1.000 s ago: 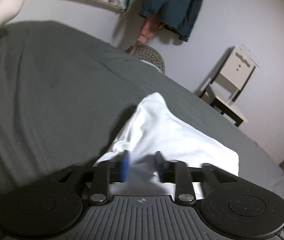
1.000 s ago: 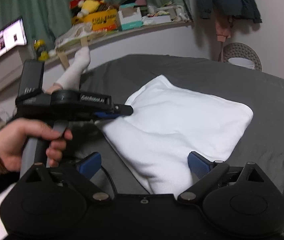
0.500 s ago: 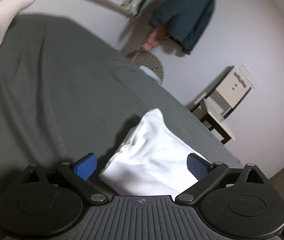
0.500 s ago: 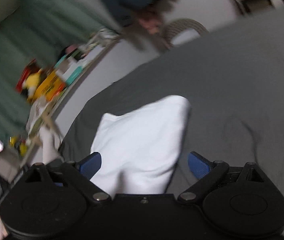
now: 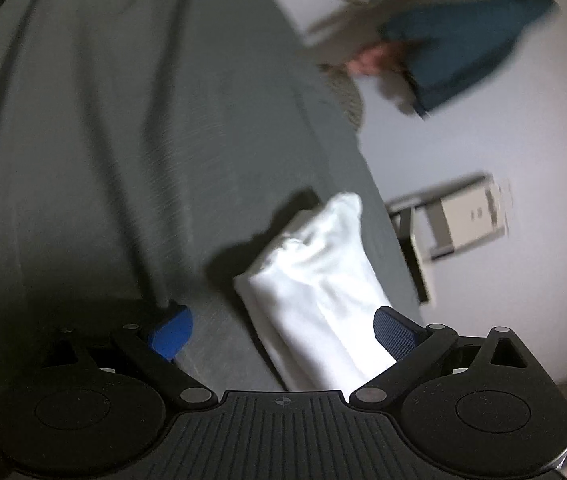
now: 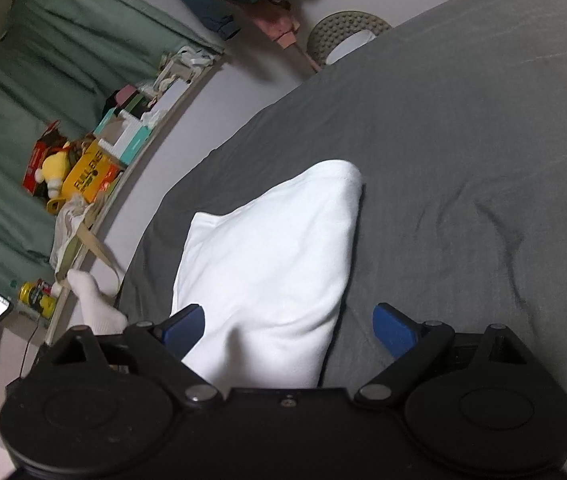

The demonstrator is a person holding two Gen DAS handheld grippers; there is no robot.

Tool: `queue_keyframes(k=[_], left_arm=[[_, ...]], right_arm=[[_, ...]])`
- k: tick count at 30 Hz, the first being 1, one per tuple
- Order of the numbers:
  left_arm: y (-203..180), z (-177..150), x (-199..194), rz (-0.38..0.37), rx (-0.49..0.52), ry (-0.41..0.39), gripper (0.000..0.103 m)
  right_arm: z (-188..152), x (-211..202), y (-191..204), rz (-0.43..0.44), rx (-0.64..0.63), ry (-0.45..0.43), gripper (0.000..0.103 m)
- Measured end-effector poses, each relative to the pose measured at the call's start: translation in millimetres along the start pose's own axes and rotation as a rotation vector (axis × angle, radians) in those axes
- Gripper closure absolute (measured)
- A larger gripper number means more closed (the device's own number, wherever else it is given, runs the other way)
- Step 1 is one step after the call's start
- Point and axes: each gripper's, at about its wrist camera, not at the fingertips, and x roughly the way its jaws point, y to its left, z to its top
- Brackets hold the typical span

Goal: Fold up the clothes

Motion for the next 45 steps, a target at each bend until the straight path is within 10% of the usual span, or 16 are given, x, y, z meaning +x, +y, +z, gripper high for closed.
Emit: queue_keyframes(k=[5,12,16,27,30,33,45], left_arm=[[11.0,0.0,11.6,-0.066,-0.136,0.033,0.005],[6.6,1.5,25.3,-0.082,-0.160,0.045,0.005],[5.1,7.2,26.6,-0.112,-0.184,0.046,0.005],[11.9,26.8,11.7,-0.147,-0.224,0.070,0.005],[10.3,26.9,15.9,-0.158,-0.224,0.083,0.005],[12.5,25.3,19.3,-0.155,-0.238,0.101,0.005],[-14.1,13.9,77.6,-0.226,-0.209,0.133,0.005]], right_arm=[[-4.4,-2.8,20.4,-0.012,-0.140,-0.034,0.011],[-60.4,9.9,123.4,-0.073,-0.835,-0.080,0.011],[-90.9,49.6,167.1,-0.135,-1.025,-0.021,0.011],[-151.2,147.1,210.7,-0.499,-1.538,0.070,0.020],[-166.0,155.7,208.9,-0.586,-1.675,0.032,0.040],[-172.2,147.7,207.6,-0.589,-1.685,-0.032,0.060],[-125.5,96.7,209.5,-0.468,-1.299,-0.174,0.067]])
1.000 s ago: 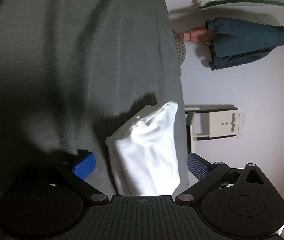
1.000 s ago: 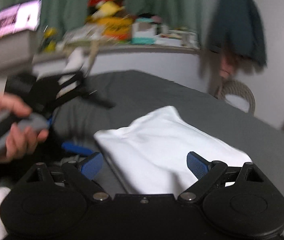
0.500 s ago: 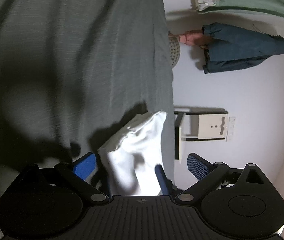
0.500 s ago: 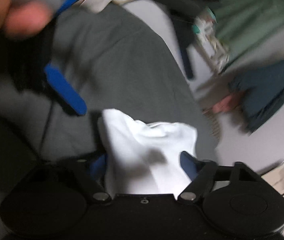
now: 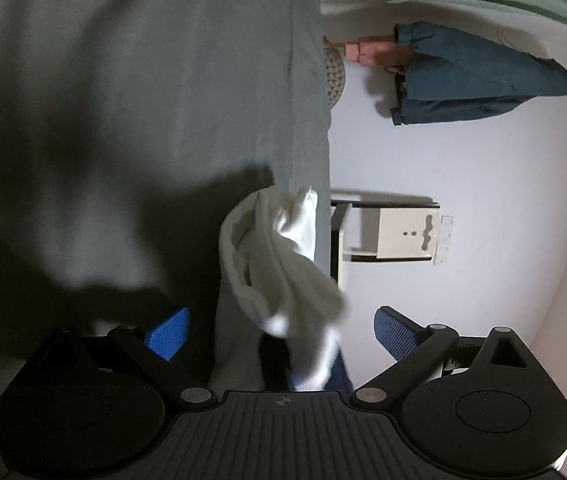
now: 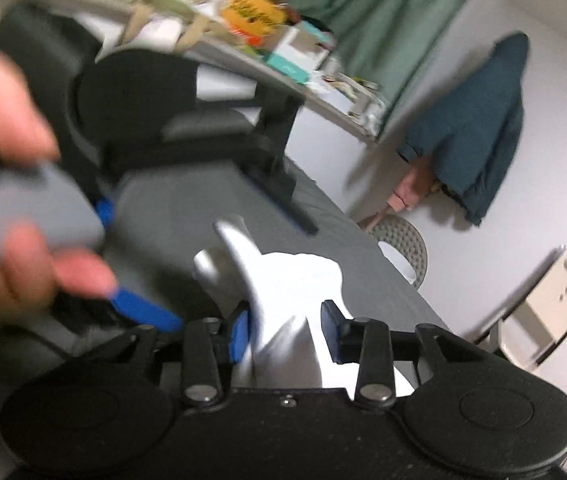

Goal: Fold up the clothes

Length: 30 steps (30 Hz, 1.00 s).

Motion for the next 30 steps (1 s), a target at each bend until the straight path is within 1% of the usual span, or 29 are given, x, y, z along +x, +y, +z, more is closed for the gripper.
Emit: queue_keyframes(k=[3,5,7,8,10,11,12,13,14,15,18,20,21,22,23,25,28,30], left_arm=[[-7.7,0.9,17.8,-0.005,0.072,-0.018,0.005],[-10.3,4.5,23.7,-0.022,0.095,-0.032,0.005],[-11.5,9.3,27.8,-0.029,0.101,-0.022,0.005],[-12.5,10.4,28.7,-0.021,0.112,-0.018,0.005],[-14.0,10.1,28.6,-0.017,0.133,-0.023,0.008],[-15.9,8.4,28.4,0.002,0.158,-0.027,0.015],[-18.2,7.5,28.4,0.028,0.191,-0.030,0.024],[-20.5,7.0,28.3,0.054,0.226,-0.034,0.029],[-22.0,6.0,28.5,0.081,0.257,-0.041,0.041],[-23.1,4.8,28.9,0.108,0.285,-0.050,0.053],[-25.2,5.9,26.2,0.147,0.334,-0.080,0.064],[-31.0,4.7,24.1,0.182,0.388,-0.097,0.070],[-35.6,3.3,23.8,0.206,0.433,-0.102,0.072],[-40.5,2.5,23.3,0.223,0.477,-0.105,0.073],[-45.4,2.1,22.5,0.236,0.520,-0.108,0.075],[-53.7,1.7,20.9,0.259,0.592,-0.114,0.076],[-63.1,2.3,19.2,0.278,0.677,-0.127,0.076],[-69.2,1.9,18.2,0.285,0.735,-0.140,0.077]], right_arm=[[-2.8,-1.7,-13.3,0.029,0.052,0.000,0.067],[-8.5,-4.5,-24.8,0.085,0.101,-0.001,0.065],[-15.3,-11.5,-37.2,0.156,0.171,-0.006,0.062],[-20.0,-14.0,-47.2,0.183,0.211,-0.011,0.060],[-32.5,-22.9,-67.1,0.207,0.292,-0.020,0.050],[-40.0,-28.2,-77.8,0.210,0.334,-0.024,0.041],[-48.1,-32.8,-89.5,0.206,0.376,-0.026,0.035],[-55.7,-34.4,-101.5,0.194,0.421,-0.018,0.033],[-64.1,-31.3,-115.9,0.177,0.474,0.003,0.030],[-72.8,-26.7,-129.7,0.164,0.535,0.028,0.030],[-101.0,-4.1,-167.9,0.157,0.783,0.116,0.030],[-124.6,9.9,-191.8,0.202,1.018,0.134,0.031],[-135.6,18.4,-199.9,0.233,1.122,0.146,0.034],[-146.5,26.9,-206.2,0.269,1.216,0.161,0.035],[-155.4,33.4,-209.4,0.300,1.283,0.173,0.041],[-169.5,47.6,-212.8,0.352,1.379,0.190,0.042],[-182.3,62.1,-211.2,0.414,1.444,0.178,0.049],[-185.1,67.1,-207.9,0.416,1.459,0.178,0.064]])
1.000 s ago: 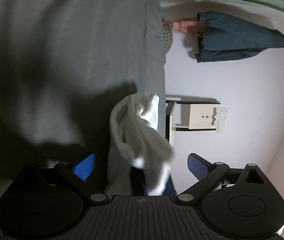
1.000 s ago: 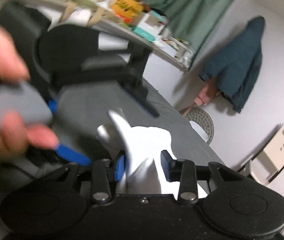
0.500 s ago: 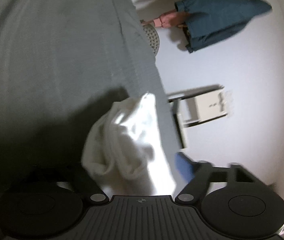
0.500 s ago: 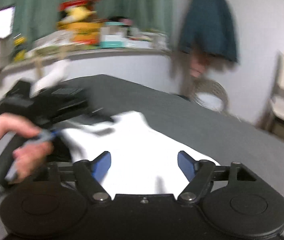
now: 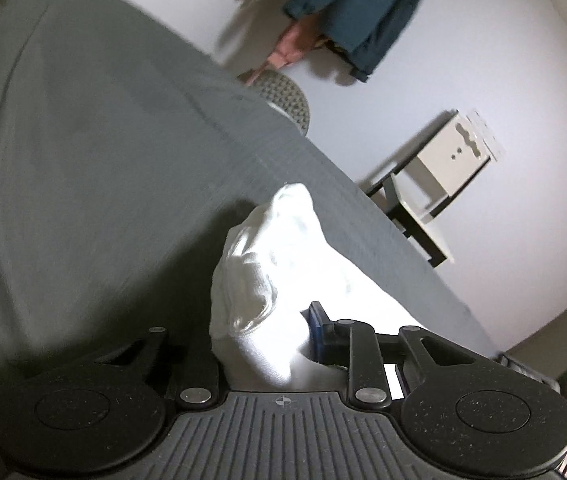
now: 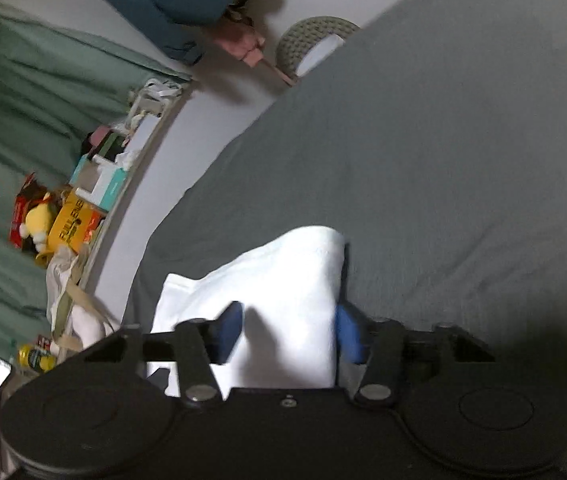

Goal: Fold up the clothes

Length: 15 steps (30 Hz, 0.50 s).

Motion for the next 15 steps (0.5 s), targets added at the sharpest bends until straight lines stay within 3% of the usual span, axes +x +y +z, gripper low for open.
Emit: queue_keyframes(k=[3,10,15], left_arm=[[-6.9,8.3,-4.9,0.009,0.070,-0.025,0.078],[-15.9,58.4,-25.8,0.039,0.190,-0.127,0.079],[8.9,122.3,-22.0,0.075,0.226,-0.190,0.079]], right_arm=[[-2.8,1.5,4.8,-0.004,-0.034,-0.039,0.082],[12.1,4.3,61.0,0.112,-0.151,-0.105,0.085],[44.4,58.4,114.4,0.129,-0.189,-0.090,0.085]])
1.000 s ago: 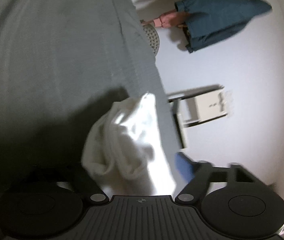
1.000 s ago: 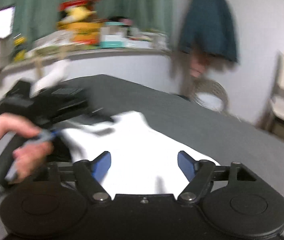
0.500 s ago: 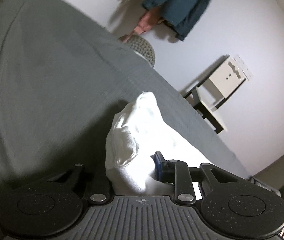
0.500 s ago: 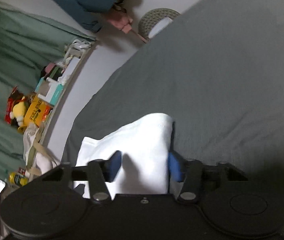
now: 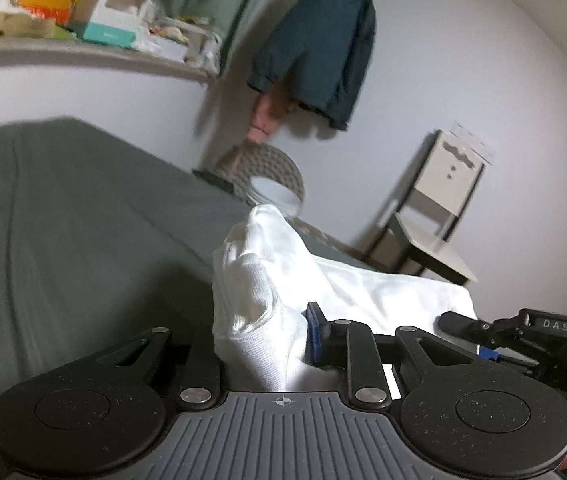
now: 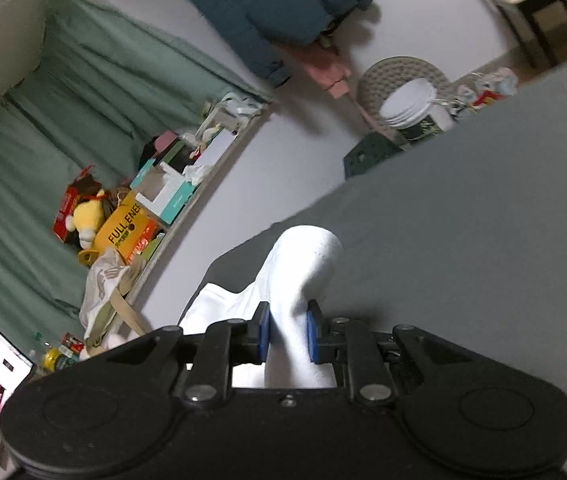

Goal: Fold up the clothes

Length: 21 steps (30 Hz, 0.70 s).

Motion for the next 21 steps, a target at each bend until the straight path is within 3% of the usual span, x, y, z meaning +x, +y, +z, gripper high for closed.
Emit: queue_keyframes(k=[7,11,13,14,17,19,21], left_arm=[[64.5,44.8,54.3,0.063,0.007,-0.068,0.079],[86.1,45.3,94.1,0.082,0.055,0.016,0.078],[102.7,34.9,100.1,0.084,0.044,0.058,0.069],[112.7,28.4,97.4,0.078,0.017,0.049,0.055],[133.5,24.6,84.7,0.055,-0.093,0.030,0.046],[134.4,26.9,75.5,0.107,-0.084,0.034,0.038],[130.0,27.2,64.7,0.216,-0.059,0.027,0.022]], right_arm=[[12.1,90.6,23.2,-0.020,-0.060,-0.019,0.085],[6.6,123.9,9.6,-0.065,-0.064,0.016,0.085],[1.9,135.0,2.5,-0.101,-0.074,0.043,0.085],[0.3,136.5,-1.1,-0.116,-0.074,0.053,0.084],[-4.2,135.6,-13.6,-0.151,-0.053,0.071,0.070],[-5.0,126.2,-15.9,-0.139,-0.040,0.067,0.070],[-5.7,113.6,-11.1,-0.149,-0.056,0.063,0.065]])
